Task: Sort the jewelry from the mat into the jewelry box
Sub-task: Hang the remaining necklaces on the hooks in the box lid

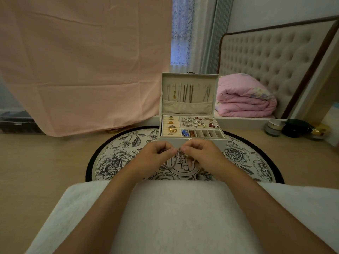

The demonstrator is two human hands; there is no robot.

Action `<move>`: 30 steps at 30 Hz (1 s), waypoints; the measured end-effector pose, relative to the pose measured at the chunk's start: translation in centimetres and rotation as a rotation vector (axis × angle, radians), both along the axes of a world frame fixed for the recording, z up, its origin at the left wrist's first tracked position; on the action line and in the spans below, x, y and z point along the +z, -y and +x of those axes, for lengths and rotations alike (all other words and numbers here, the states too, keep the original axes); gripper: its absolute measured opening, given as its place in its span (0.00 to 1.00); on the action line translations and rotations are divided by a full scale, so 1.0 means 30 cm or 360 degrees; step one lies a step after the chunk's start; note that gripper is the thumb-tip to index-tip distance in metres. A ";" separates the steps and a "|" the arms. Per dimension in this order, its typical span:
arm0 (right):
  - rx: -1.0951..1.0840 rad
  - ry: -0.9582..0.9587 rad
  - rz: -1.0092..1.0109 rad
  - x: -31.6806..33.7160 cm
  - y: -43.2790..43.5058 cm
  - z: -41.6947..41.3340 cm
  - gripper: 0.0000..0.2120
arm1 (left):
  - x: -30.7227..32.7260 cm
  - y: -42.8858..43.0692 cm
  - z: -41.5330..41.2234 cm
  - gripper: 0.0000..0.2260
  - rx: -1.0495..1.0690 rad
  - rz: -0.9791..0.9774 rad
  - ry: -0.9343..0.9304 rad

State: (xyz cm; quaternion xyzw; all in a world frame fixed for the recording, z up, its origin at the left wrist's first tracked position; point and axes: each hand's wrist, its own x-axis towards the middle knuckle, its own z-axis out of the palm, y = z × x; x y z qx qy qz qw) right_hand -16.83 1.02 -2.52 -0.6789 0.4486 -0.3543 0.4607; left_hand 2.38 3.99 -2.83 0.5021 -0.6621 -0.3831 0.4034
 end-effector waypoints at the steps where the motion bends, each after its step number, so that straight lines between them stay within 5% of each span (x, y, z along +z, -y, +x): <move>1: -0.0005 0.0074 0.0033 0.002 0.000 0.002 0.05 | 0.001 0.001 0.004 0.08 -0.0012 0.0010 0.0002; 8: -0.0039 -0.0014 0.0069 0.003 0.004 0.004 0.07 | -0.004 0.014 0.004 0.08 0.0107 -0.0021 0.0016; 18: 0.0101 -0.0023 0.0153 -0.004 0.007 0.001 0.03 | -0.029 0.026 -0.013 0.11 0.0029 0.0330 -0.0489; 30: 0.0265 0.0256 0.0459 0.000 0.019 0.018 0.14 | -0.038 0.025 -0.022 0.06 0.0022 0.0184 -0.0418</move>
